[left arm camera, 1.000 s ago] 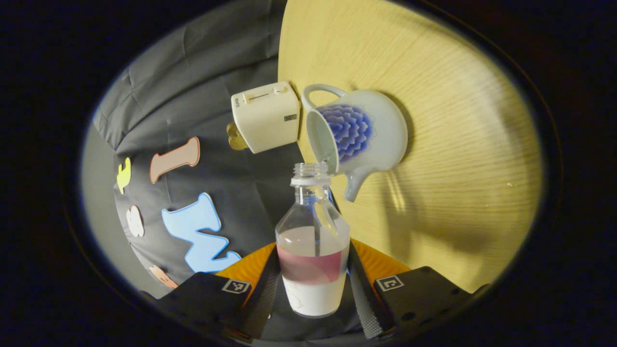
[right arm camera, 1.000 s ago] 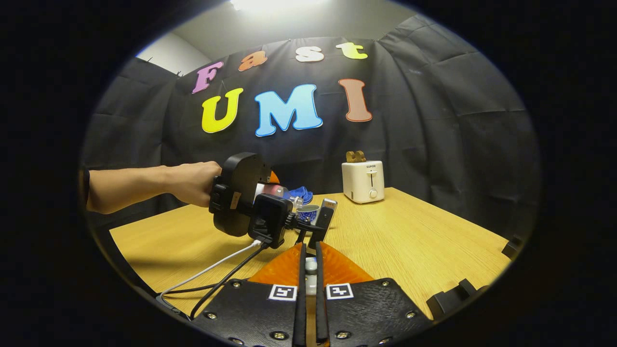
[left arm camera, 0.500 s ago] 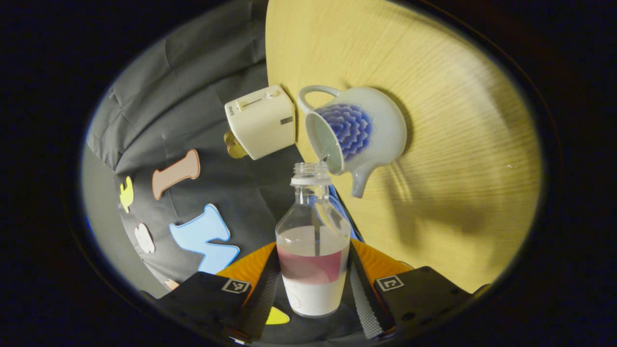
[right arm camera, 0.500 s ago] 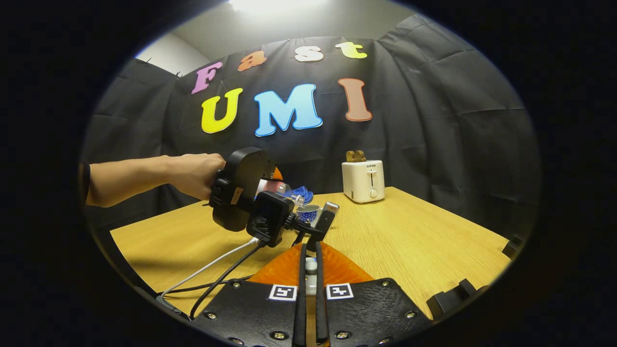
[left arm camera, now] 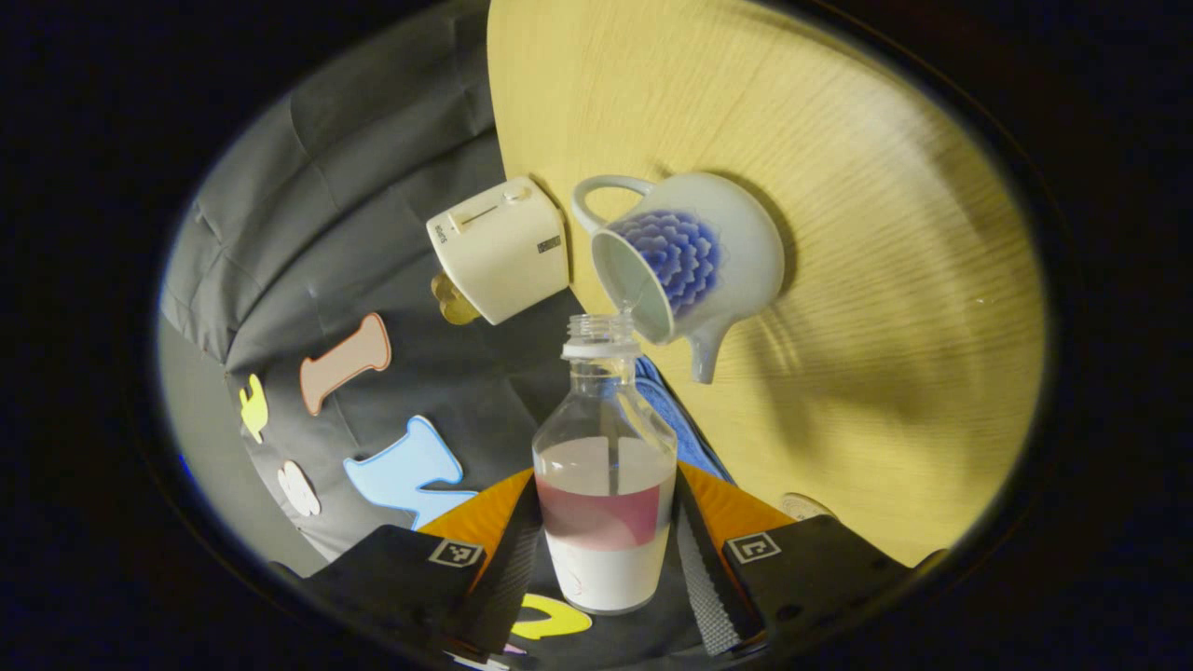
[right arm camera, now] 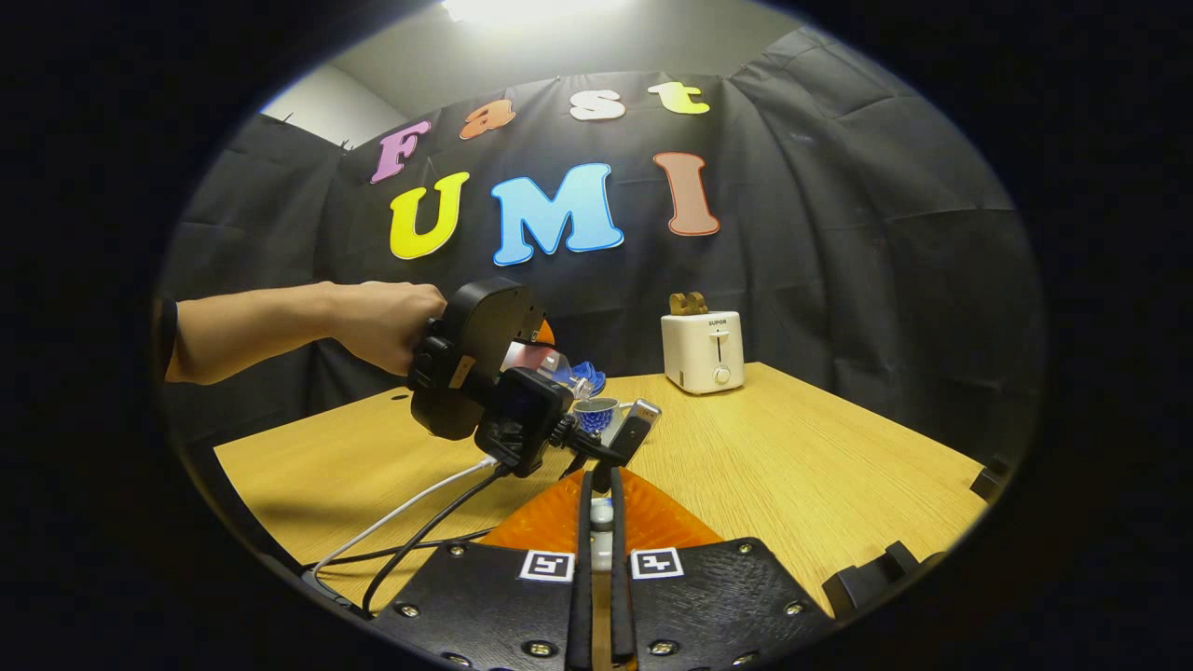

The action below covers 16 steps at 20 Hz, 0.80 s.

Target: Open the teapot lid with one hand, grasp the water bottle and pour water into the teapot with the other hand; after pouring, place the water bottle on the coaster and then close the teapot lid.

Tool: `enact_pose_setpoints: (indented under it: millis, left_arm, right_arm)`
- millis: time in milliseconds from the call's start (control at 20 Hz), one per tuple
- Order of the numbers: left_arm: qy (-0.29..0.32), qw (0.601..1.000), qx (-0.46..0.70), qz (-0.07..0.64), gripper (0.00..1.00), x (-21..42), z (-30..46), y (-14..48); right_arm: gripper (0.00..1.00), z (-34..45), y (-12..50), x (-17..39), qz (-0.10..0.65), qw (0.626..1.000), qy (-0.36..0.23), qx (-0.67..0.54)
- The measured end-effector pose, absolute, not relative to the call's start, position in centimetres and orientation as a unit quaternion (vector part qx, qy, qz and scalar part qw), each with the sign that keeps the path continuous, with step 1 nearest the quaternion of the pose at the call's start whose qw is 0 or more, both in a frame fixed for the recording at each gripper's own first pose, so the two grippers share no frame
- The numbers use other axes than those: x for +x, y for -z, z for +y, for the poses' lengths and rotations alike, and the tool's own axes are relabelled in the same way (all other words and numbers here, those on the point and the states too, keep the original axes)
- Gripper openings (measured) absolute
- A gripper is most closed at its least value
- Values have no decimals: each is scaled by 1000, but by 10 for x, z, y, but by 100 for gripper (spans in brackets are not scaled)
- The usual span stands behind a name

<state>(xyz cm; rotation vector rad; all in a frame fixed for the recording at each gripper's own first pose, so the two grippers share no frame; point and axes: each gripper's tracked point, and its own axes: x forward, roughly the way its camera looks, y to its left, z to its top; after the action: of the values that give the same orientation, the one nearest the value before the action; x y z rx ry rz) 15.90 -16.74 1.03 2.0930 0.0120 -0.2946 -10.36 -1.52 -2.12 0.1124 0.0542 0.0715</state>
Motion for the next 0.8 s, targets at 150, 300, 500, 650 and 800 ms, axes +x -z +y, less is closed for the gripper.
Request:
enact_pose_setpoints:
  millis: [150,300,500,650,800]
  left_arm:
    - [122,486,865,6,86,160,-168,-13]
    - [119,475,872,3,86,162,-167,-17]
    - [119,465,877,-3,86,163,-169,-22]
    - [119,465,878,-4,86,161,-169,-22]
    - [123,470,874,-7,86,162,-170,-20]
  right_arm:
    - [7,-18,22,-104,30,998,-31,56]
    - [7,-19,23,-104,31,997,-32,56]
    - [7,-21,23,-104,30,998,-31,53]
    - [7,-21,25,-105,33,998,-31,53]
    - [7,-21,25,-105,34,998,-32,52]
